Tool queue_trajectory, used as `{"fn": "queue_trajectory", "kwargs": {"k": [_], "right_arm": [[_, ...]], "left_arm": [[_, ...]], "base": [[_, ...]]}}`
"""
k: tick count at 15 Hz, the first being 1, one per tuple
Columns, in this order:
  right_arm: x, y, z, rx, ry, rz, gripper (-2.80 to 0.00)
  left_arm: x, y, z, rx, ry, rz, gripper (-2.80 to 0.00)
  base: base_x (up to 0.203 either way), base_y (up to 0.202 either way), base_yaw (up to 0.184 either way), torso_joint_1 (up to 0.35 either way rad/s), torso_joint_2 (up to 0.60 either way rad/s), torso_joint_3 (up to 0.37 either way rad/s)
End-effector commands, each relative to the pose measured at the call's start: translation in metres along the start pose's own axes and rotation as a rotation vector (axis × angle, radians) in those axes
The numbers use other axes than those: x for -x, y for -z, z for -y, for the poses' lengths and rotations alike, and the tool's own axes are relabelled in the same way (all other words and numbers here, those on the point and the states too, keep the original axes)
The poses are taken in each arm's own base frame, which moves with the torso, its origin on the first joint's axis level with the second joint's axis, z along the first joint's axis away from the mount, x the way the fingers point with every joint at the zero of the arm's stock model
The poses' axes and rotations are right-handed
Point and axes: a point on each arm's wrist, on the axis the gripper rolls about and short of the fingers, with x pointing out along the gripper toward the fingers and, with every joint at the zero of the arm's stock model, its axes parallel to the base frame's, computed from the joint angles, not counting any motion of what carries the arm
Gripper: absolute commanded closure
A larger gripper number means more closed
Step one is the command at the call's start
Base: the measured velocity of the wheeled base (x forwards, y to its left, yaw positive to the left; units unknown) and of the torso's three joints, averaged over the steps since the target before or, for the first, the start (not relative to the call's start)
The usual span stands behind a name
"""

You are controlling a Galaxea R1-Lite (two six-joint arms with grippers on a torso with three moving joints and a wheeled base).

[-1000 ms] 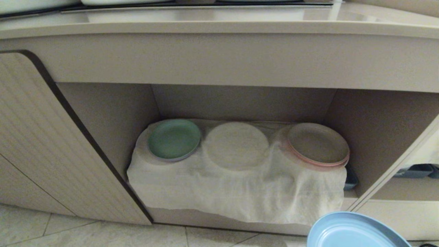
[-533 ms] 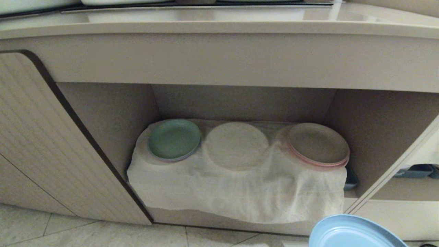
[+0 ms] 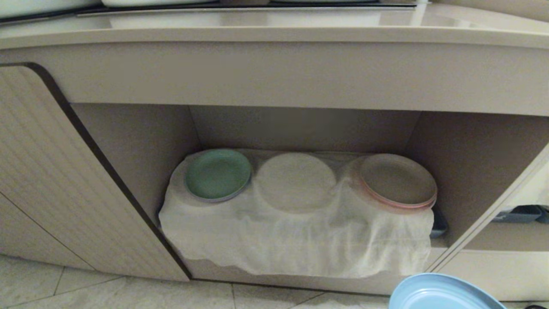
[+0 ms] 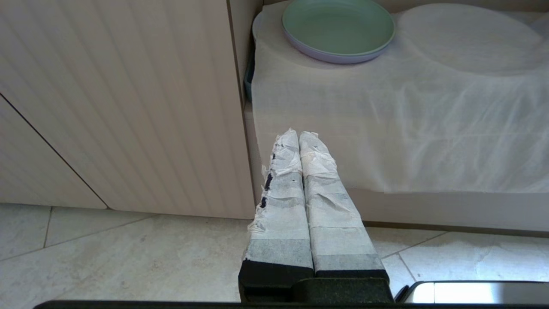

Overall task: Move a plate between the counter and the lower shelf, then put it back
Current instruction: Put the plate

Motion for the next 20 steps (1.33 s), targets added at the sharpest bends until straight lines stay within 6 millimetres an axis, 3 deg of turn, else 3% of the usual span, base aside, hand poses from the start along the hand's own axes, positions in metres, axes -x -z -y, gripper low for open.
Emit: {"fn": "queue_trajectory", "kwargs": {"k": [1,10,20], "right_arm": [[-0.002,0.002,0.001,-0.004,-0.006,0.011,0.00],[-0.009,0.012,0.008,-0.012,-0.052,0.069,0.00],[-0.003,0.025,0.018,0.025,-0.094,0.139,0.00]], "left_arm": [[0.000,0.000,0.000,0.000,0.000,0.000,0.00],[0.000,0.000,0.000,0.000,0.000,0.000,0.00],[0.000,0.000,0.000,0.000,0.000,0.000,0.00]], "base": [[0.000,0.000,0.000,0.000,0.00,0.000],[0.000,0.000,0.000,0.000,0.00,0.000],[0.000,0.000,0.000,0.000,0.00,0.000]]}}
